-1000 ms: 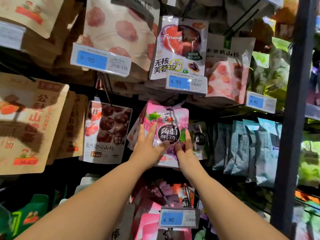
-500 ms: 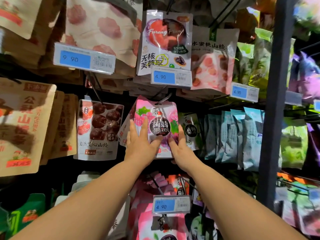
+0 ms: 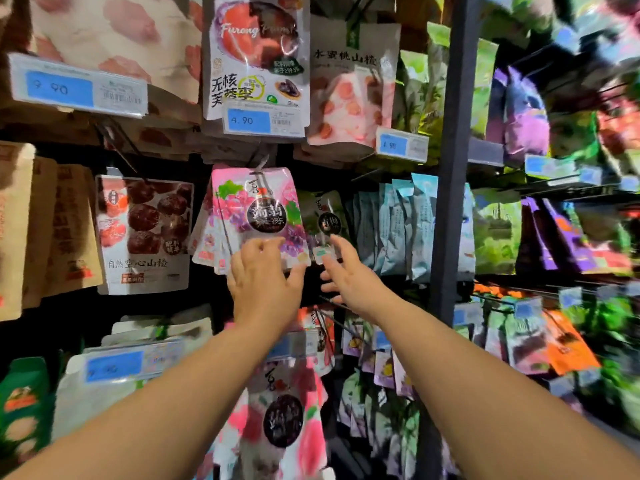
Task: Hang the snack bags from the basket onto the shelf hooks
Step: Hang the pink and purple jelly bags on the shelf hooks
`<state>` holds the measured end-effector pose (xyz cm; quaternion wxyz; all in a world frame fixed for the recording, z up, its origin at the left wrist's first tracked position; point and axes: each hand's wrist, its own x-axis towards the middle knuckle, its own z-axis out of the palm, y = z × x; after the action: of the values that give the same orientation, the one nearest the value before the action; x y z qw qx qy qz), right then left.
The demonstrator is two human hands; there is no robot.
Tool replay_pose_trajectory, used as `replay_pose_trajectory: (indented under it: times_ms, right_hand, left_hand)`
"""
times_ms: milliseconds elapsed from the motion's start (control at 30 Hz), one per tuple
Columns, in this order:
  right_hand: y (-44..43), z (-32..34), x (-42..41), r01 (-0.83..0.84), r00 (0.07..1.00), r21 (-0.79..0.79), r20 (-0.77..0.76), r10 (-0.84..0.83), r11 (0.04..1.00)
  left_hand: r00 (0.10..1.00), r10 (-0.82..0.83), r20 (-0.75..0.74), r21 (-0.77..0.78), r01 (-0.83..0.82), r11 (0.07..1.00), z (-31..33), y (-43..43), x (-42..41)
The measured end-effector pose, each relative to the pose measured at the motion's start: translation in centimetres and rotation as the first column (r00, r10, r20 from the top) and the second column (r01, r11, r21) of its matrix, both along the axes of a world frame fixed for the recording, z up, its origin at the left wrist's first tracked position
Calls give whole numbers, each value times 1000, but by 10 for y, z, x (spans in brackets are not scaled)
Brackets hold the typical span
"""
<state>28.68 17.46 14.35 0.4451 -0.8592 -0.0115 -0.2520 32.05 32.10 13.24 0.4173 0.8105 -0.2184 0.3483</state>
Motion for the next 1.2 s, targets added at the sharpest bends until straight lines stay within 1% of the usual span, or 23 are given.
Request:
replay_pose_trajectory:
  times_ms: [67, 133, 200, 267, 400, 533, 667, 767, 833, 900, 1000, 1100, 1200]
  right_hand:
    - [-15, -11, -20, 37, 999, -29, 1, -37, 999]
    - [-37, -28, -43, 102, 994, -73, -29, -104, 992]
    - [-63, -49, -71, 177, 982, -112, -46, -183, 978]
    - [-88, -72, -102, 241, 966, -135, -64, -251, 961]
    - [-137, -118, -157, 347, 921, -149, -129, -366, 926]
    - [-181, -160, -208, 435, 864, -138, -214, -456, 890]
    - [-212, -200, -258, 531, 789, -122, -291, -541, 839]
    - [-231, -229, -299, 569, 712, -140, -408, -571, 810]
    - [-243, -244, -326, 570, 637, -175, -522, -567, 802]
    - [-256, -257, -347, 554, 551, -217, -628, -549, 804]
    - [-274, -274, -370, 543, 427, -257, -736, -526, 800]
    - [-282, -286, -383, 477, 307, -311, -817, -488, 822]
    - [-283, -294, -389, 438, 183, -288, -899, -398, 852]
  left_hand:
    - [997, -78, -5, 16, 78, 997, -14, -20, -15]
    - [980, -197, -29, 42, 198, 979, -36, -49, -29]
    - [946, -314, -81, 94, 321, 942, -62, -83, -46]
    - [906, -395, -155, 142, 416, 898, -92, -119, -66]
    - [815, -511, -275, 177, 565, 806, -145, -186, -106]
    - [756, -557, -343, 260, 646, 717, -190, -238, -143]
    - [632, -623, -460, 277, 769, 576, -236, -265, -169]
    - [538, -630, -560, 312, 841, 442, -266, -273, -176]
    - [498, -618, -608, 346, 867, 358, -279, -274, -175]
    - [473, -626, -620, 361, 880, 308, -285, -275, -175]
    - [478, -639, -603, 421, 871, 254, -288, -274, -177]
    - [502, -619, -605, 482, 849, 217, -286, -272, -178]
    - [507, -586, -632, 491, 847, 204, -283, -271, -181]
